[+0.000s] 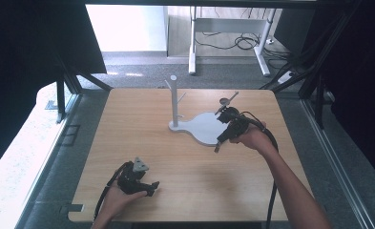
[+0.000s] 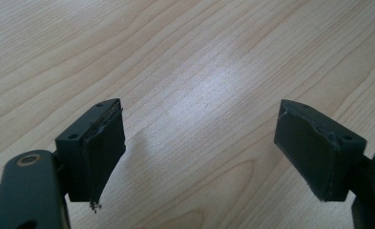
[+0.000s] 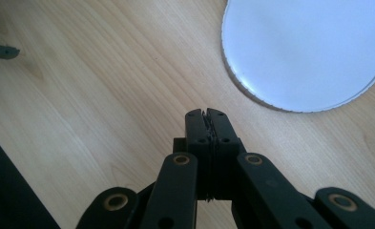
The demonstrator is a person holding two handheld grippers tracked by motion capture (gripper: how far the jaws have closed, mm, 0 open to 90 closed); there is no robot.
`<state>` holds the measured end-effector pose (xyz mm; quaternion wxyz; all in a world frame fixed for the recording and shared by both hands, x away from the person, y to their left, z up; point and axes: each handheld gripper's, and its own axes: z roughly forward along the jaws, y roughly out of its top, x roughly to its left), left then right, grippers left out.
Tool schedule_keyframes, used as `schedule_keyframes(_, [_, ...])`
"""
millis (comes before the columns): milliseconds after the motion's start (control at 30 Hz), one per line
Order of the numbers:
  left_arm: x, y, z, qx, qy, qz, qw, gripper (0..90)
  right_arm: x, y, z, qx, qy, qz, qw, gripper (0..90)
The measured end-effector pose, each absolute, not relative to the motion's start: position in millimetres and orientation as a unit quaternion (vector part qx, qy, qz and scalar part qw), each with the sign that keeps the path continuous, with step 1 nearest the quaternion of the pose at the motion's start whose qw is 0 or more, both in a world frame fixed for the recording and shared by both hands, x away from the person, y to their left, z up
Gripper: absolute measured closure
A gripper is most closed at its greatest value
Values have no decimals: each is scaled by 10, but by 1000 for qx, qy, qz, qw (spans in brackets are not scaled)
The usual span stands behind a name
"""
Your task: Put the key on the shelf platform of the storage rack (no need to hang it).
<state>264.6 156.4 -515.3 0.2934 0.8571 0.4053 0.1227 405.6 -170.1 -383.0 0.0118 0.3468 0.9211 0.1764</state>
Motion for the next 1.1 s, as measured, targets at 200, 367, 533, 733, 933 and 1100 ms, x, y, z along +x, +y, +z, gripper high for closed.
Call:
schedule_keyframes(200, [2649, 1576, -5152, 856, 407, 122, 295, 179, 4177, -1717, -3838, 357, 917, 179, 17, 899])
schedule_keyframes(367, [2649, 1575, -5154, 856, 407, 122, 295, 179, 4269, -1712, -3862, 363, 914, 180, 14, 899])
schedule_keyframes(533, [2651, 1575, -5159, 856, 407, 122, 295, 179, 4349, -1689, -3878, 367, 913, 177, 17, 899])
schedule_keyframes(733, [2652, 1588, -5152, 855, 408, 123, 296, 179, 4423, -1678, -3880, 375, 910, 177, 20, 900])
schedule_keyframes(933, [2652, 1592, -5150, 854, 409, 124, 296, 179, 4480, -1664, -3865, 380, 907, 180, 19, 899])
schedule_keyframes(1100, [2656, 1594, -5154, 856, 408, 126, 293, 179, 4545, -1657, -3869, 379, 908, 179, 16, 899])
